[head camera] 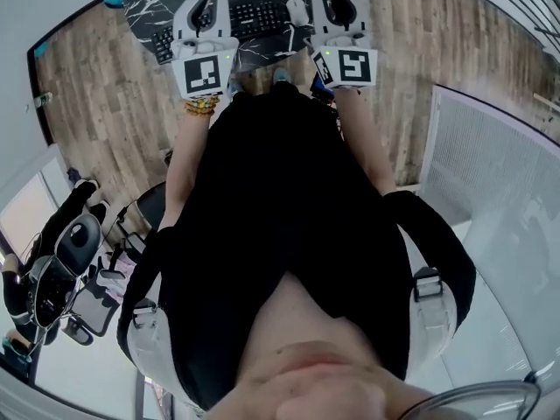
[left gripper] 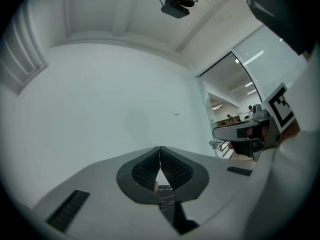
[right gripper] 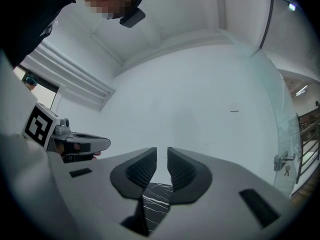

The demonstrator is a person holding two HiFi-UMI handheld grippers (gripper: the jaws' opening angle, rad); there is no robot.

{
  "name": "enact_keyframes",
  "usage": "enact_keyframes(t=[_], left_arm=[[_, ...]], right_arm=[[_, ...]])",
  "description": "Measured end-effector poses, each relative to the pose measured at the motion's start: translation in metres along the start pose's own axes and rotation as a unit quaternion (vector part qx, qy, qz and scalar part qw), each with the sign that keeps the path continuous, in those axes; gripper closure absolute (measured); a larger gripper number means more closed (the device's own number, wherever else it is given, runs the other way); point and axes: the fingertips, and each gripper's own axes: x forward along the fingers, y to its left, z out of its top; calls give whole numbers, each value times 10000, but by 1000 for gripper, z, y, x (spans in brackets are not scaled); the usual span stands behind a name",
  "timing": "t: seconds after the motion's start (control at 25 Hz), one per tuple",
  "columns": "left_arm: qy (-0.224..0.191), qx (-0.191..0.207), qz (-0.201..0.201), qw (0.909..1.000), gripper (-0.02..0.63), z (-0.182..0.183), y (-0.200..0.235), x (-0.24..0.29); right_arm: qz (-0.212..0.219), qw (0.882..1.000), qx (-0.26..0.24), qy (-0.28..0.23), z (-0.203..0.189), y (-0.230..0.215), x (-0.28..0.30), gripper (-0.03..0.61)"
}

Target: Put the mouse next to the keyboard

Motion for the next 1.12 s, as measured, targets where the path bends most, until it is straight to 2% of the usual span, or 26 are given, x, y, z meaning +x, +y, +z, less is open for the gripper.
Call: enact_keyframes(t=[0.12, 0.28, 0.48, 0.72, 1.12], left_arm=[[-13, -64, -167, 9998, 601, 2, -8, -4], [-184, 40, -344, 9992, 600, 11, -15, -7], [-237, -71, -442, 9987, 600, 13, -18, -11], [-361, 14, -517, 9980, 601, 23, -27, -15], [-363, -36, -414, 9985, 601, 25, -28, -10]], right_arm=[[186, 9998, 44, 10, 1, 17, -2, 499], [410, 9992, 30, 15, 3, 33, -1, 499], [374, 9993, -24, -78, 15, 32, -5, 499], [332, 9984, -432, -130, 23, 11, -21, 500], [410, 9981, -373, -273, 24, 29, -15, 512]])
